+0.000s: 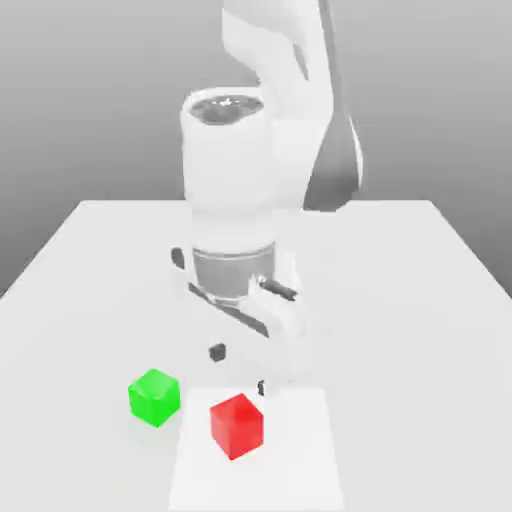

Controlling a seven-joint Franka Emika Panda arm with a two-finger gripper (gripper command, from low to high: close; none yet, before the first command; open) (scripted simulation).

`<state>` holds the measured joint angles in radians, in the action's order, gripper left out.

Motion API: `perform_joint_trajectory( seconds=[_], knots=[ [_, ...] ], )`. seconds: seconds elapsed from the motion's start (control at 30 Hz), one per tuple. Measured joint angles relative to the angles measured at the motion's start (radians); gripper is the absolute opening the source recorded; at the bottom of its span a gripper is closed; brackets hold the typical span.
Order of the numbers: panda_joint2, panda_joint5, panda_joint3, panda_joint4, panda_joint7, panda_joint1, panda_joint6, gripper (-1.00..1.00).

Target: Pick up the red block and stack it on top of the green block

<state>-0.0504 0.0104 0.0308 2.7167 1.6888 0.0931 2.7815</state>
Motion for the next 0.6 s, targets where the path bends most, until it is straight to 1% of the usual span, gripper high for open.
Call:
perform_joint_trajectory(
  seconds=[0.07, 0.2, 0.23, 0.43, 0.6],
  knots=[
    [-0.063, -0.021, -0.009, -0.003, 0.027, -0.007, 0.052, 0.00],
    [-0.193, -0.031, -0.018, -0.018, 0.039, -0.014, 0.162, 0.00],
    [-0.215, -0.032, -0.018, -0.021, 0.040, -0.014, 0.180, -1.00],
    [-0.225, -0.034, -0.017, -0.022, 0.042, -0.013, 0.191, -1.00],
    [-0.103, -0.031, -0.013, -0.006, 0.038, -0.010, 0.088, -1.00]
  ],
)
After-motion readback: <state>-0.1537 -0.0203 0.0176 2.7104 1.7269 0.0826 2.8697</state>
